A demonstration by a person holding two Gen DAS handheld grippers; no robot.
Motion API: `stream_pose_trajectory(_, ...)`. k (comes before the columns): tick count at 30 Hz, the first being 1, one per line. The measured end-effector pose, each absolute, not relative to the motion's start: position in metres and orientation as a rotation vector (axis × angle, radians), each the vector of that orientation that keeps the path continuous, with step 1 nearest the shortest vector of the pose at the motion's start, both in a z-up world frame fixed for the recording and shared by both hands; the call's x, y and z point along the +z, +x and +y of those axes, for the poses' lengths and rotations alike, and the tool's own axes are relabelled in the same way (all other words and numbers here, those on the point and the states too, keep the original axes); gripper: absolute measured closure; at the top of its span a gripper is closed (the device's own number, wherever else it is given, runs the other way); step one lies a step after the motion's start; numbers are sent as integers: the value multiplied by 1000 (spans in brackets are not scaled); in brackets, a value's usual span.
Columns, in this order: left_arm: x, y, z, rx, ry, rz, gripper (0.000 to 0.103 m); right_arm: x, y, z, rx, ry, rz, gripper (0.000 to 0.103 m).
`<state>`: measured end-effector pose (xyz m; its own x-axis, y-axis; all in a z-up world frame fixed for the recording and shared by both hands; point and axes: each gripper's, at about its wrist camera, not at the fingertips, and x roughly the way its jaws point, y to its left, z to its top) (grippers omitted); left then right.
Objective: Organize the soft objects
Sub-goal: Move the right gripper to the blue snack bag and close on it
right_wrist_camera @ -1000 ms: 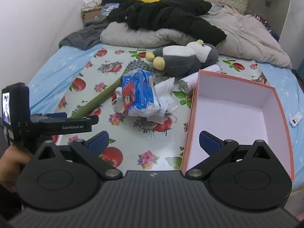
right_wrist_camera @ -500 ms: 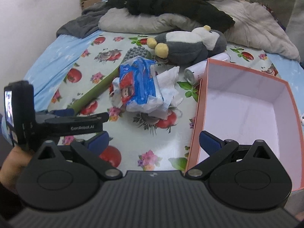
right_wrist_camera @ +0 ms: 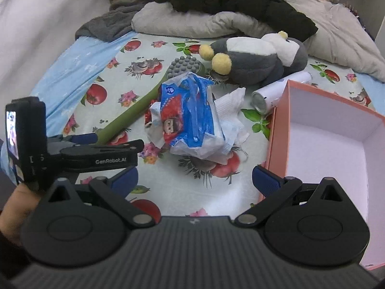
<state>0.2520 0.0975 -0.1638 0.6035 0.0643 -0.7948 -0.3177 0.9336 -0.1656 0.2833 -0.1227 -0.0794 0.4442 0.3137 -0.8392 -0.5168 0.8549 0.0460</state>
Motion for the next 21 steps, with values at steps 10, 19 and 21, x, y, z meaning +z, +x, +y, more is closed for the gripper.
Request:
stream_pose_trajectory(10, -198, 285, 100, 174, -290, 928, 1, -109, 328, -126, 482, -172, 1000, 0)
stream_pose_trajectory(19, -223, 313, 97, 88, -293, 913, 4, -136, 364, -121, 465, -114, 1000, 0)
stream_pose_trajectory(21, -226, 316, 98, 67, -296, 908, 9, -141, 370, -121, 503, -82, 989, 0)
